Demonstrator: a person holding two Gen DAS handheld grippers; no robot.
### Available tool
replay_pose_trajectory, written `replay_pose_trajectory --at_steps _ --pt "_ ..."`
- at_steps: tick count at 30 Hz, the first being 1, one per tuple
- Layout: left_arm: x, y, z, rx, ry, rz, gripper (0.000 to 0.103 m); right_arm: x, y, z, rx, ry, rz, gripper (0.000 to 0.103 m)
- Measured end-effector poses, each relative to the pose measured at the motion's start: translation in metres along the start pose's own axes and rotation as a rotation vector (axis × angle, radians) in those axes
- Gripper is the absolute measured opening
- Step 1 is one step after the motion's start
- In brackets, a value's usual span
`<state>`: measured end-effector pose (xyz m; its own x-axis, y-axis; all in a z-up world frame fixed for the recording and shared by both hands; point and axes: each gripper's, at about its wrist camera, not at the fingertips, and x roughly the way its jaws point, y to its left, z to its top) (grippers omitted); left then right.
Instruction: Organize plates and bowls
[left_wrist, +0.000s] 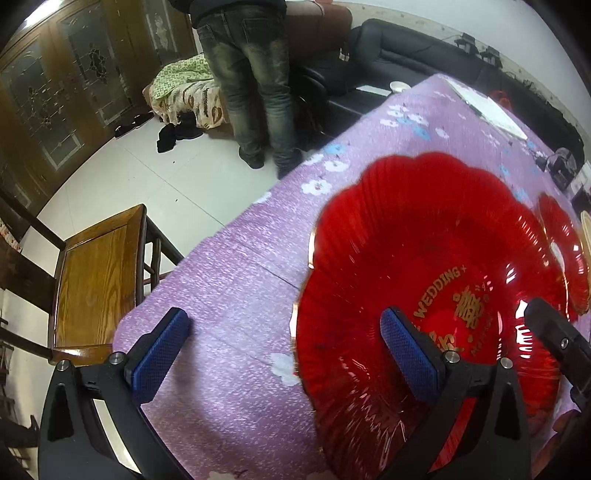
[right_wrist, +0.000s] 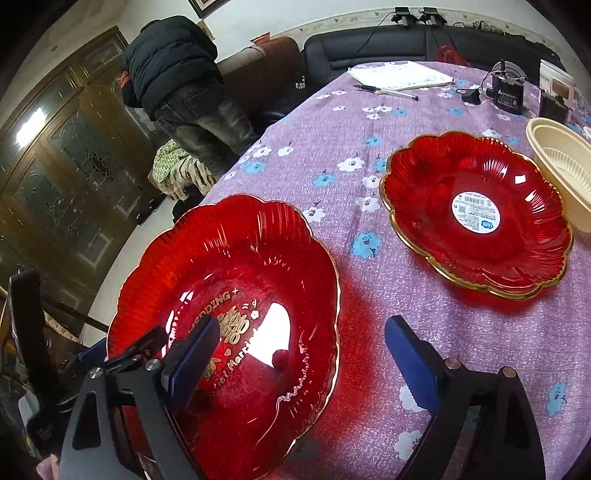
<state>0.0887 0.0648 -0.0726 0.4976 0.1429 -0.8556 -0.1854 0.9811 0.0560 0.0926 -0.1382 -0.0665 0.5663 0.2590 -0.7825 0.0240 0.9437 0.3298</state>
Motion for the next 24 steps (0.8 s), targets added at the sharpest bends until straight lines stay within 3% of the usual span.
replay_pose_trajectory --at_steps 20,24 --pt "0.0 -0.012 -0.001 0.004 -0.042 0.006 0.103 0.01 -0.001 0.001 0.005 0.008 -0.016 0.085" --pt "-0.001 -0.012 -0.002 0.003 -0.049 0.007 0.103 0.01 -0.001 0.001 0.007 0.003 -0.02 0.077"
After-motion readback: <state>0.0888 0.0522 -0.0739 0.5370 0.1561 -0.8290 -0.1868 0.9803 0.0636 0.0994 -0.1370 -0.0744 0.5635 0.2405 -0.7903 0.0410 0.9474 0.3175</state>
